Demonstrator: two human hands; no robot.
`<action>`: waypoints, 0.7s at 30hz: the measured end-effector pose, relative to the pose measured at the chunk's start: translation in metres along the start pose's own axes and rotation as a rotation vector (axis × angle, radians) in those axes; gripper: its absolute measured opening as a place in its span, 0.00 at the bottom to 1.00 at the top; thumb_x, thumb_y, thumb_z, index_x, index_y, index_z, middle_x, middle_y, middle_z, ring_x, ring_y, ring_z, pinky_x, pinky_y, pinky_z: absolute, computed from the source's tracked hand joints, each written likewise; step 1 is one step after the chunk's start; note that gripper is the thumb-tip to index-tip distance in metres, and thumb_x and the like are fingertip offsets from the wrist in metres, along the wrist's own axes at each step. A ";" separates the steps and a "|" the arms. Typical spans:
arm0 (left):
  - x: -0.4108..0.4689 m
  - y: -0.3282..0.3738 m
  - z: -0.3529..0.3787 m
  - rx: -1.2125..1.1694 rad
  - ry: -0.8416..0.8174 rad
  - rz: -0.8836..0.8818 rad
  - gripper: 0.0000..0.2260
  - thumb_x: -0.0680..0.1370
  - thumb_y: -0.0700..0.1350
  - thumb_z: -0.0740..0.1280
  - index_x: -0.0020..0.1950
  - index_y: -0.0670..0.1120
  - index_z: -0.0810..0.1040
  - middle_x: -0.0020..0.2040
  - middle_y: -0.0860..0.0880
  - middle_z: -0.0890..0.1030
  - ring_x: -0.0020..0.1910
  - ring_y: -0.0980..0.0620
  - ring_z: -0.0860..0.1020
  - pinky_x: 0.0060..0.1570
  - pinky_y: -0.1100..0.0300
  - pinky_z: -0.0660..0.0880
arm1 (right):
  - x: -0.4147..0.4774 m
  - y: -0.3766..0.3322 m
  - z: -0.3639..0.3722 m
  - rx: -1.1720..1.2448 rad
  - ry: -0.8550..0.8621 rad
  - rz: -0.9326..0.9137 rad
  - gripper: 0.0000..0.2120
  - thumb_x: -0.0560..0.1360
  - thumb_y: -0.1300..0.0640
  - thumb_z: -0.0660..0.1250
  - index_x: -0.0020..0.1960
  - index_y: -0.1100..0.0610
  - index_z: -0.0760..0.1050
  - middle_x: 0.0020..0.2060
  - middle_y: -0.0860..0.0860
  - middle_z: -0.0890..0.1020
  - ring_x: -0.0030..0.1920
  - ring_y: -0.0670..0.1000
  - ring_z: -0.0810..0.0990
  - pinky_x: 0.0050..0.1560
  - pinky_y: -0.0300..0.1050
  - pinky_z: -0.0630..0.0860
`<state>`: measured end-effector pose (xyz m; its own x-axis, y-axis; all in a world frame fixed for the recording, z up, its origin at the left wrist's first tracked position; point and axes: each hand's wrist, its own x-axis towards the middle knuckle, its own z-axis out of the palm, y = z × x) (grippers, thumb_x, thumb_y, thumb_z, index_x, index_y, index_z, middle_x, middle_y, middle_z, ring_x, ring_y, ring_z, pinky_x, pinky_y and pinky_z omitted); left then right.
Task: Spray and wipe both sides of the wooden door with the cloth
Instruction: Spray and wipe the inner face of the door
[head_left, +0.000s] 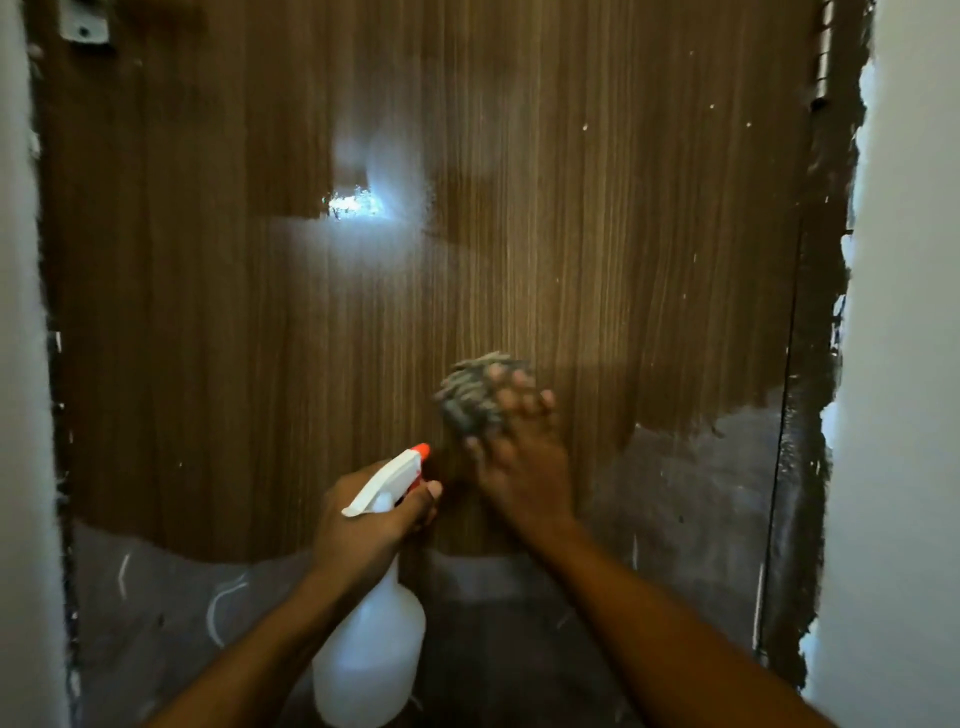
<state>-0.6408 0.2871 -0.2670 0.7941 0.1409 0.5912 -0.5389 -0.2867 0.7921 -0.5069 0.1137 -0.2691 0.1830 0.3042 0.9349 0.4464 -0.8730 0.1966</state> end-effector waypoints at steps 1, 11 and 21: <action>0.000 -0.001 0.002 -0.014 -0.002 0.010 0.14 0.70 0.44 0.72 0.54 0.43 0.80 0.42 0.44 0.84 0.42 0.48 0.83 0.41 0.59 0.79 | -0.006 0.023 0.000 -0.011 -0.001 0.147 0.27 0.81 0.46 0.56 0.79 0.49 0.59 0.80 0.55 0.55 0.80 0.58 0.50 0.78 0.61 0.47; -0.008 -0.010 0.035 -0.054 -0.049 0.029 0.24 0.66 0.50 0.71 0.60 0.45 0.76 0.51 0.44 0.82 0.49 0.46 0.81 0.45 0.62 0.81 | -0.022 0.086 -0.037 0.092 0.193 1.261 0.32 0.83 0.43 0.49 0.81 0.51 0.39 0.79 0.64 0.49 0.78 0.65 0.51 0.76 0.62 0.53; -0.022 -0.021 0.081 -0.088 -0.141 -0.126 0.14 0.69 0.50 0.73 0.54 0.57 0.79 0.49 0.59 0.79 0.49 0.59 0.76 0.52 0.61 0.71 | -0.120 0.106 -0.023 -0.104 -0.268 -0.426 0.22 0.80 0.51 0.64 0.72 0.54 0.72 0.78 0.56 0.59 0.78 0.62 0.55 0.77 0.61 0.54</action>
<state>-0.6245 0.2134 -0.3093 0.8850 0.0351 0.4643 -0.4501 -0.1907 0.8724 -0.5021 -0.0241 -0.3540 0.2280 0.7160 0.6598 0.4433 -0.6797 0.5844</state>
